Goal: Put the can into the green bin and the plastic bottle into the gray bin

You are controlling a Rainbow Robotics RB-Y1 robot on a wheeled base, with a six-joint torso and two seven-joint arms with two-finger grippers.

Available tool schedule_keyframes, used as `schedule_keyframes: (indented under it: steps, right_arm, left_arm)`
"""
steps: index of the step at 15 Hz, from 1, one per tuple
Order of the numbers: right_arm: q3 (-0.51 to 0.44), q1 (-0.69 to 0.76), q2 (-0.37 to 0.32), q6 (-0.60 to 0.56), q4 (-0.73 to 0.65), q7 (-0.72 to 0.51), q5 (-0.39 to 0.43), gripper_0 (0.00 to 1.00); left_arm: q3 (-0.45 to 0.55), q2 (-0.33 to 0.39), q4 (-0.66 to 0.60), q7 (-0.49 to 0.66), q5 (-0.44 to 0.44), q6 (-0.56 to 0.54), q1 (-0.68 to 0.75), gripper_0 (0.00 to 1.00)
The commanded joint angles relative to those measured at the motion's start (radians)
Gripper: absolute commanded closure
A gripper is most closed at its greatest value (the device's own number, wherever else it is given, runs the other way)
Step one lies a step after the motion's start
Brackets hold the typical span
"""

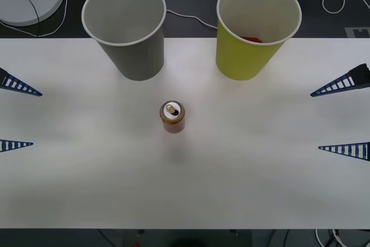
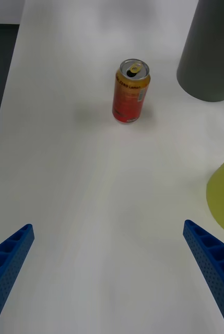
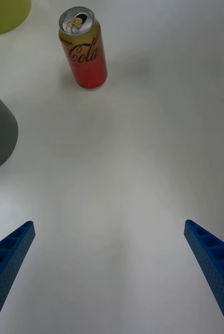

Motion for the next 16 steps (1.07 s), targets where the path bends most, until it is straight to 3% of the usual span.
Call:
schedule_keyframes:
  steps: [1, 5, 9, 11, 16]
  right_arm:
    - [0.000, 0.000, 0.000, 0.000, 0.000, 0.000, 0.000, 0.00]
    - [0.014, 0.040, -0.011, -0.008, 0.014, 0.002, 0.000, 0.00]
    - [0.052, 0.132, -0.114, 0.115, 0.015, 0.028, -0.123, 0.00]
    - [0.052, 0.132, -0.097, 0.126, 0.017, 0.046, -0.115, 0.00]
    - [0.055, 0.132, 0.035, 0.173, 0.017, 0.077, -0.043, 0.00]
  left_arm:
    - [0.000, 0.000, 0.000, 0.000, 0.000, 0.000, 0.000, 0.00]
    - [0.000, 0.000, 0.000, 0.000, 0.000, 0.000, 0.000, 0.00]
    - [0.000, 0.000, 0.000, 0.000, 0.000, 0.000, 0.000, 0.00]
    - [0.000, 0.000, 0.000, 0.000, 0.000, 0.000, 0.000, 0.00]
    - [0.000, 0.000, 0.000, 0.000, 0.000, 0.000, 0.000, 0.00]
